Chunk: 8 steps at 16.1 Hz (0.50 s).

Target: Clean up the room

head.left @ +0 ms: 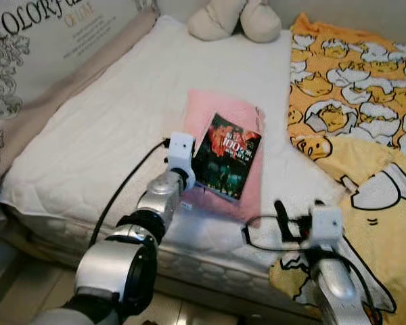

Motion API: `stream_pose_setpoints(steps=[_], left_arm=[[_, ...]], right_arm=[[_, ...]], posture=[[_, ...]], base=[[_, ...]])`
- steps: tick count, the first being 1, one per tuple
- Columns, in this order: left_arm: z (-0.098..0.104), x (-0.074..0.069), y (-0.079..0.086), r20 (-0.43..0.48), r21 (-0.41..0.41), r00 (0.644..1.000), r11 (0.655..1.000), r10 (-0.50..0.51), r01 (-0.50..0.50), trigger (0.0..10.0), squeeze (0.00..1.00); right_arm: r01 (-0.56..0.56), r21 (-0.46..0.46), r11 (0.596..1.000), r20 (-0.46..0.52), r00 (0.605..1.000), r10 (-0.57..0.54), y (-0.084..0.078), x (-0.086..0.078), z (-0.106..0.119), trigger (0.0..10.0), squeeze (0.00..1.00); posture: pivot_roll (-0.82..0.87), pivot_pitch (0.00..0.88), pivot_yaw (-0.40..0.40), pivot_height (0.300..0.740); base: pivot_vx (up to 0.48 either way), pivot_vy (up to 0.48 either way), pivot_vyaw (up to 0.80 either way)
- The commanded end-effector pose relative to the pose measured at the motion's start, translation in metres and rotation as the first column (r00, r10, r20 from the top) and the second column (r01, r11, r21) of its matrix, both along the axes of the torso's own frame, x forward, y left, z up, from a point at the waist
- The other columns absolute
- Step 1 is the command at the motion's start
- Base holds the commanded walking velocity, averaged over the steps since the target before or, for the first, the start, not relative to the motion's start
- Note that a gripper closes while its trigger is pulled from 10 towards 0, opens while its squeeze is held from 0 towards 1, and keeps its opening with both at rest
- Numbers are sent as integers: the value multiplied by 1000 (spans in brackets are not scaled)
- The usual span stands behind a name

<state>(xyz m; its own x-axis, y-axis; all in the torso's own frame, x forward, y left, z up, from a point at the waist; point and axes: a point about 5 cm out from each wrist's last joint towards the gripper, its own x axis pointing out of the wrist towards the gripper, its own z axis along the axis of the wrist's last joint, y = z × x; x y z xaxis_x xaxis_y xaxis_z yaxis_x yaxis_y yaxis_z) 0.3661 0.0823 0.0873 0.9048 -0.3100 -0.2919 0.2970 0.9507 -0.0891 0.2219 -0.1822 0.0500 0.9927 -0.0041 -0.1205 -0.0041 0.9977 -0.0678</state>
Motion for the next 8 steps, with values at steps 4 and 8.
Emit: stream_pose_setpoints(steps=[4,8], left_arm=[[-20,-11,-9,-125,52,989,996,73,-67,10000,1000],[-23,-16,-18,-102,61,995,998,20,-14,10000,0]], right_arm=[[3,-13,1000,-3,1000,-3,-5,-11,4,10000,0],[13,-12,1000,-14,1000,-13,-4,-16,3,10000,0]], posture=[[-211,0,14,740],[-213,0,29,740]], base=[[0,0,0],[0,0,0]])
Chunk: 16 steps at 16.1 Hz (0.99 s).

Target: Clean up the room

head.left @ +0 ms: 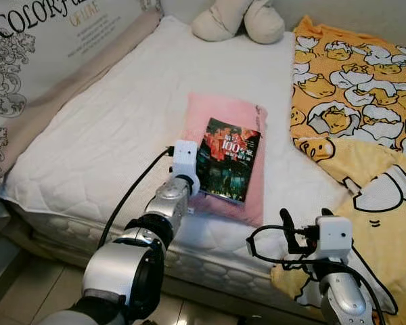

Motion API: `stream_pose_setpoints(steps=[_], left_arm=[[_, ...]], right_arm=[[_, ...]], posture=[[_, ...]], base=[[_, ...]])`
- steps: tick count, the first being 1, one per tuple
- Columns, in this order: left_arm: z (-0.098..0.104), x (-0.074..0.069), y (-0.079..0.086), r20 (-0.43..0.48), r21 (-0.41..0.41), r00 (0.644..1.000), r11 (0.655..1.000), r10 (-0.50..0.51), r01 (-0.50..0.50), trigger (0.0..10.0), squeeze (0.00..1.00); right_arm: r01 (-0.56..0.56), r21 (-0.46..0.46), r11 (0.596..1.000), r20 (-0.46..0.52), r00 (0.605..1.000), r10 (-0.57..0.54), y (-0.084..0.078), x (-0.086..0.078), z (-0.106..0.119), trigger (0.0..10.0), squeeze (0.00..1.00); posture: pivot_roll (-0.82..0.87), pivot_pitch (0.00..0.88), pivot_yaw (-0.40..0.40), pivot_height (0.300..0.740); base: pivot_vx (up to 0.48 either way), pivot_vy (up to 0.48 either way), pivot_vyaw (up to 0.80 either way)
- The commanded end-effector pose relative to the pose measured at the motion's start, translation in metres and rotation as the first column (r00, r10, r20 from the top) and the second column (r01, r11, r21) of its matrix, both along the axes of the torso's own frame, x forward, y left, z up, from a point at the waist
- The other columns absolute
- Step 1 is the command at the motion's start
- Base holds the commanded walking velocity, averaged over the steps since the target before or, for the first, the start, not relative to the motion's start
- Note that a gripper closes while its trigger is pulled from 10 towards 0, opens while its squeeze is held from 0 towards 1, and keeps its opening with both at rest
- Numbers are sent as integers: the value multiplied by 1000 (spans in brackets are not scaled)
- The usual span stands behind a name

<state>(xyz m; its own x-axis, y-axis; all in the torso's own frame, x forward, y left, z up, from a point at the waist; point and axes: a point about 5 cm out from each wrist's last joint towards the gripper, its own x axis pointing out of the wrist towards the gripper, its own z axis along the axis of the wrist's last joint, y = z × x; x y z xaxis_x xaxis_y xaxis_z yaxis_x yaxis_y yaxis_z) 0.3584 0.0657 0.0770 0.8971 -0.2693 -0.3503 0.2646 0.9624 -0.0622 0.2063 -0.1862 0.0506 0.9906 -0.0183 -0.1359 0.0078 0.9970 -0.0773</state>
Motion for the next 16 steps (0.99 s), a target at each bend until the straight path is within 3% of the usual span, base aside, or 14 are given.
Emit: stream_pose_setpoints(steps=[1,4,6,7,8,10,13,16], left_arm=[[-14,-9,-1,-35,68,999,997,-30,32,0,0],[-15,-11,-1,24,206,995,974,-100,92,0,0],[-17,-12,1,16,209,995,974,-96,90,0,0],[-20,-13,0,-52,53,997,997,-56,59,0,0],[-21,-14,-1,-89,-45,995,998,-43,39,0,0],[-20,-13,0,-85,-68,996,997,-35,30,0,0],[-13,-9,2,-36,-39,998,998,-50,49,0,0],[18,7,-5,86,-120,993,989,-81,91,0,0]], right_arm=[[-1,0,1000,-2,1000,1,1,-1,1,10000,0],[-11,4,1000,-8,1000,11,5,1,0,10000,0],[-14,5,1000,-10,1000,14,5,3,0,10000,0],[-16,5,1000,-10,1000,16,5,3,0,10000,0],[-17,4,1000,-10,1000,17,5,3,1,10000,0],[-12,-1,1000,-8,1000,12,2,3,2,10000,0],[-12,-6,1000,-15,1000,11,1,0,1,10000,0],[4,-8,1000,-7,1000,-5,-1,2,2,10000,0]], posture=[[-208,0,28,740],[-191,0,26,740],[-186,0,23,740],[-188,0,23,740],[-194,0,24,740],[-199,0,23,740],[-208,0,23,740],[-211,0,35,740]], base=[[0,0,0],[0,0,0],[0,0,0],[0,0,0],[0,0,0],[0,0,0],[0,0,0],[0,0,0]])
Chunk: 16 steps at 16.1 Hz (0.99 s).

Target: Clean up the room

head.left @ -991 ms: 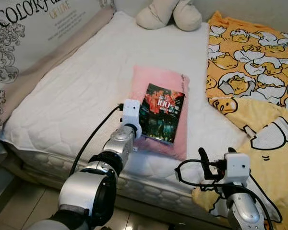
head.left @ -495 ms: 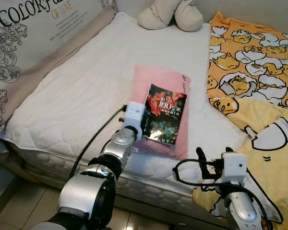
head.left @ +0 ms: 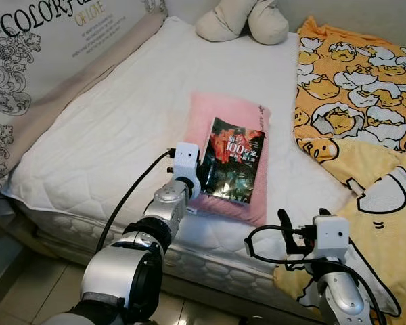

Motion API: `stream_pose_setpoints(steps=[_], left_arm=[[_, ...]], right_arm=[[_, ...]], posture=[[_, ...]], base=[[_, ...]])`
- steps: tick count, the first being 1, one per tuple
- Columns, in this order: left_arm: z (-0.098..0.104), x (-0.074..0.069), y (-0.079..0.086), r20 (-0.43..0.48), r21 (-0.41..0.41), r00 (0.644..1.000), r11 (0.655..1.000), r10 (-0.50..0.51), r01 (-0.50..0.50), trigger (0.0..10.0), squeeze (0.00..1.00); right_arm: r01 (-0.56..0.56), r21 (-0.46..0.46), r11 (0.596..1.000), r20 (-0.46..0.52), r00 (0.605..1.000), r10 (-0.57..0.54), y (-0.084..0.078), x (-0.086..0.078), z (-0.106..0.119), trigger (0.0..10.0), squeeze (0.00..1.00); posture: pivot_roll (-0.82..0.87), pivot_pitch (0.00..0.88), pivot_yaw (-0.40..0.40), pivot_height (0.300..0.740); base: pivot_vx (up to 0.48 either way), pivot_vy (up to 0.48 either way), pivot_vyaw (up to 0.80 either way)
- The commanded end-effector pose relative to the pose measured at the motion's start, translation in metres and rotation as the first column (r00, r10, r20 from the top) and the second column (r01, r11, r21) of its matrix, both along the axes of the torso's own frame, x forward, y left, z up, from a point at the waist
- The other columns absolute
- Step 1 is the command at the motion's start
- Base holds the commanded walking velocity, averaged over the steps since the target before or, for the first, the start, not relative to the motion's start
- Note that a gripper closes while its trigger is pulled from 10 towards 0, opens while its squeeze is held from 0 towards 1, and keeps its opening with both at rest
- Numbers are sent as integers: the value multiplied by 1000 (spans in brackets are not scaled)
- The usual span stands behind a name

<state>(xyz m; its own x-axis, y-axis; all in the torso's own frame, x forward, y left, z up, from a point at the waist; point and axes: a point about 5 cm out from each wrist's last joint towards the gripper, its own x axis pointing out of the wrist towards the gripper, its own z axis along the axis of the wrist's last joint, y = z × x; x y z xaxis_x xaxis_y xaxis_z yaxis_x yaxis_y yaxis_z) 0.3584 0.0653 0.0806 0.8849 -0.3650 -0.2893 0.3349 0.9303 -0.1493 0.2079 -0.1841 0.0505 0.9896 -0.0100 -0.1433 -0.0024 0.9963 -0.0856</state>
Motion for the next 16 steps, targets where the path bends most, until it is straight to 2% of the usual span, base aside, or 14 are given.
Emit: stream_pose_setpoints(steps=[1,2,3,5,6,8,9,10,12,13,14,16], left_arm=[[21,10,-6,69,-52,997,998,-16,19,0,0],[51,20,-14,203,-69,977,994,-70,85,0,0],[73,26,-17,289,-84,953,989,-91,120,0,0],[92,31,-13,353,-96,931,986,-94,136,0,0],[94,32,-10,360,-99,928,985,-94,138,0,0],[80,29,-3,317,-77,945,991,-79,109,0,0],[77,29,-2,305,-83,949,991,-76,106,0,0],[63,25,-2,244,-102,968,991,-58,85,0,0],[58,25,3,218,-131,976,991,-9,38,0,0],[60,28,21,272,-10,962,999,39,-37,0,0],[63,30,30,292,18,954,997,66,-75,0,0],[82,35,68,393,22,911,990,121,-141,0,0]], right_arm=[[14,0,1000,1,1000,-14,-3,0,2,10000,0],[17,3,1000,-3,1000,-17,-4,0,1,10000,0],[13,5,1000,-9,1000,-13,-3,0,-1,10000,0],[1,6,1000,-12,1000,-1,-2,4,-3,10000,0],[-2,7,1000,-10,1000,2,-2,7,-2,10000,0],[-23,9,1000,-7,1000,23,2,13,-3,10000,0],[-30,9,1000,-6,1000,30,3,13,-2,10000,0],[-35,8,999,-9,999,35,3,14,-3,10000,0],[-38,6,999,-11,999,38,2,14,-4,10000,0],[-26,12,1000,-2,1000,26,1,14,-3,10000,0],[-14,11,1000,9,1000,14,-1,14,-1,10000,0],[54,39,998,92,994,-57,-10,20,18,10000,0]], posture=[[-211,0,35,740],[-186,0,31,740],[-176,0,32,740],[-159,0,29,740],[-149,0,27,740],[-134,0,19,740],[-134,0,19,740],[-124,0,9,740],[-129,0,11,740],[-132,0,17,740],[-137,0,24,740],[-139,0,40,740]], base=[[0,0,0],[0,0,0],[0,0,0],[0,0,0],[0,0,0],[0,0,0],[0,0,0],[0,0,0],[0,0,0],[0,0,0],[0,0,0],[0,0,0]])
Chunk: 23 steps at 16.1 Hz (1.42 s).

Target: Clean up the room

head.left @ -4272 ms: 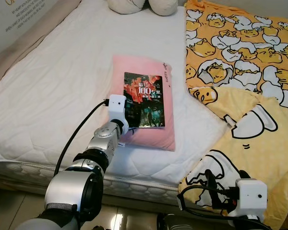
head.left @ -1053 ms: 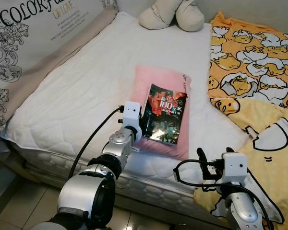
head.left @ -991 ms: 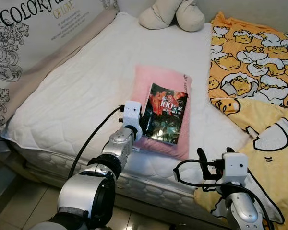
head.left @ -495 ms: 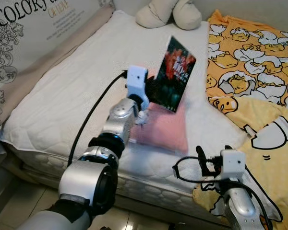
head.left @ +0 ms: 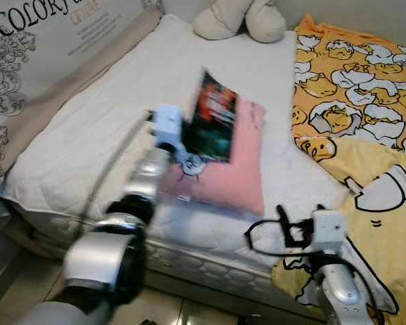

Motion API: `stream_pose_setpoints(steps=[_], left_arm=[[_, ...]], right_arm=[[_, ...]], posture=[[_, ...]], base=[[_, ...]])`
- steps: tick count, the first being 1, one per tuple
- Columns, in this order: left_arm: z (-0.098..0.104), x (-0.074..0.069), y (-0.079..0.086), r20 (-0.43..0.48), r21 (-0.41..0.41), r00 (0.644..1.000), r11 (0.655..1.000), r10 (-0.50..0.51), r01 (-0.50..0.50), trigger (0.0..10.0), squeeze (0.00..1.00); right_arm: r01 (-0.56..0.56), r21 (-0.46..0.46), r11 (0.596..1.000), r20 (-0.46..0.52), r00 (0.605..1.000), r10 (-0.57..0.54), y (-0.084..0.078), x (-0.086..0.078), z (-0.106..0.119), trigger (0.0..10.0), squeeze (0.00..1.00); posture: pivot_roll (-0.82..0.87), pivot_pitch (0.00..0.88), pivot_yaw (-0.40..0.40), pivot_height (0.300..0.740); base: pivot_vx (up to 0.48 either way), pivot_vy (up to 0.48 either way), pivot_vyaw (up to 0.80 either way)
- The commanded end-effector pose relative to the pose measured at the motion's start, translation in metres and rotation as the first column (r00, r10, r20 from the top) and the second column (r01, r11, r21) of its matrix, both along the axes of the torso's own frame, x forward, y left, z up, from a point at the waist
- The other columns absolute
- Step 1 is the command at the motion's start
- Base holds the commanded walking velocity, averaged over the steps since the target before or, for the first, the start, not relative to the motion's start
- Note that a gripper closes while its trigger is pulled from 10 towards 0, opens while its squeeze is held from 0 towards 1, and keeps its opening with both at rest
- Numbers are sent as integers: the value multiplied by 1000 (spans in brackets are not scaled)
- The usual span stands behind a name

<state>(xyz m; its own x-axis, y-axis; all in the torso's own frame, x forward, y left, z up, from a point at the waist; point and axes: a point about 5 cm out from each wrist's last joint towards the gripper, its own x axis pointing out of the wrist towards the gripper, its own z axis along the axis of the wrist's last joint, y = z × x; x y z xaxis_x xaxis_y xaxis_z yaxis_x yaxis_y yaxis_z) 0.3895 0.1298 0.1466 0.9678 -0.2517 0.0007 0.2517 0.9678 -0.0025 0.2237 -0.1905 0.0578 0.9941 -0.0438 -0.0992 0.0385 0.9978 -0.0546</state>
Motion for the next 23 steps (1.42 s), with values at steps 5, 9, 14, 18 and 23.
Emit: stream_pose_setpoints(steps=[5,9,14,18,23], left_arm=[[17,-3,10,127,-13,991,999,-37,39,0,0],[14,-5,4,110,-23,992,997,-64,67,0,0],[-4,-8,7,18,-65,1000,998,3,-2,0,0],[-15,-14,-12,-4,-82,1000,996,-25,24,0,0],[-11,-10,-24,-3,-25,1000,999,-26,26,10000,0]], right_arm=[[71,20,997,140,987,-73,-6,26,33,10000,0],[40,19,999,108,993,-42,0,32,27,10000,0],[7,35,999,99,995,-11,5,30,22,10000,0],[-10,21,1000,76,997,9,5,28,18,10000,0],[-16,25,1000,65,998,15,6,28,15,10000,0]], posture=[[-100,0,42,740],[-82,0,29,740],[-91,0,34,740],[-91,0,29,740],[-89,0,19,740]], base=[[0,384,-625],[0,480,-784],[0,480,-158],[0,465,117],[0,58,185]])
